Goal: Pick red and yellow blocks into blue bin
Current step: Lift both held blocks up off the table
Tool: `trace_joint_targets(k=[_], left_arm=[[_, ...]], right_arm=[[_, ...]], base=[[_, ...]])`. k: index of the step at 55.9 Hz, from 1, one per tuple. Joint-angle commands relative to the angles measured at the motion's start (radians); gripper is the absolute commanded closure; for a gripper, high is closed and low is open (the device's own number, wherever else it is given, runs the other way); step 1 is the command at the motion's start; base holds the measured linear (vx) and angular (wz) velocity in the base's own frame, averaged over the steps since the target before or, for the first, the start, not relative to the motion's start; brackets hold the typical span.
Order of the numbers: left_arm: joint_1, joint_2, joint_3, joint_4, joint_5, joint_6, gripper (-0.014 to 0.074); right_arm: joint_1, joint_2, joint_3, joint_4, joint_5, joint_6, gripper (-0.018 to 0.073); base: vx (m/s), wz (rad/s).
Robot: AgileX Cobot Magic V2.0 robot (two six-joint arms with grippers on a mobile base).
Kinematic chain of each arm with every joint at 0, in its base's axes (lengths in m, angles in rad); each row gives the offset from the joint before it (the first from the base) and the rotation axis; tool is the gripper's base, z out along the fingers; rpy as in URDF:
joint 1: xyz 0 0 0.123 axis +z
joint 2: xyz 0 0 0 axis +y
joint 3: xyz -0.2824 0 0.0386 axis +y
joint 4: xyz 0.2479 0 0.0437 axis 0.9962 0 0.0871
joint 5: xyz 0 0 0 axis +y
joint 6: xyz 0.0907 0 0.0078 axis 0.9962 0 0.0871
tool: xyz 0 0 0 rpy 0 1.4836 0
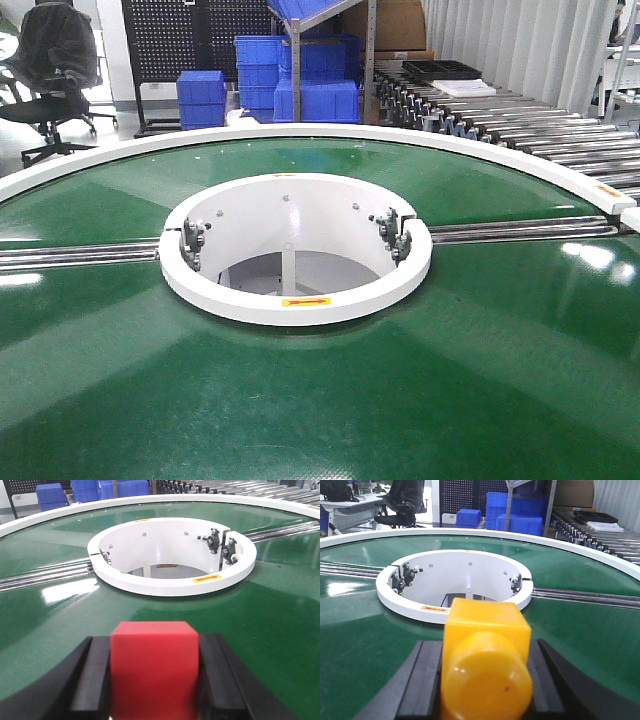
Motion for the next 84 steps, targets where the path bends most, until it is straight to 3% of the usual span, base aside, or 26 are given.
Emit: trace_joint_targets(k=[1,84], left_arm=[[0.0,0.002,-0.029,-0.02,-0.083,-0.008,0.0597],[0.0,0.002,-0.029,-0.02,-0.083,-0.007,0.0597]], right_arm=[[-0.001,0.005,-0.028,0.002,-0.09,-0.007,0.0569],[-0.001,0.005,-0.028,0.002,-0.09,-0.007,0.0569]], base=[[0.0,0.0],[0.0,0.0]])
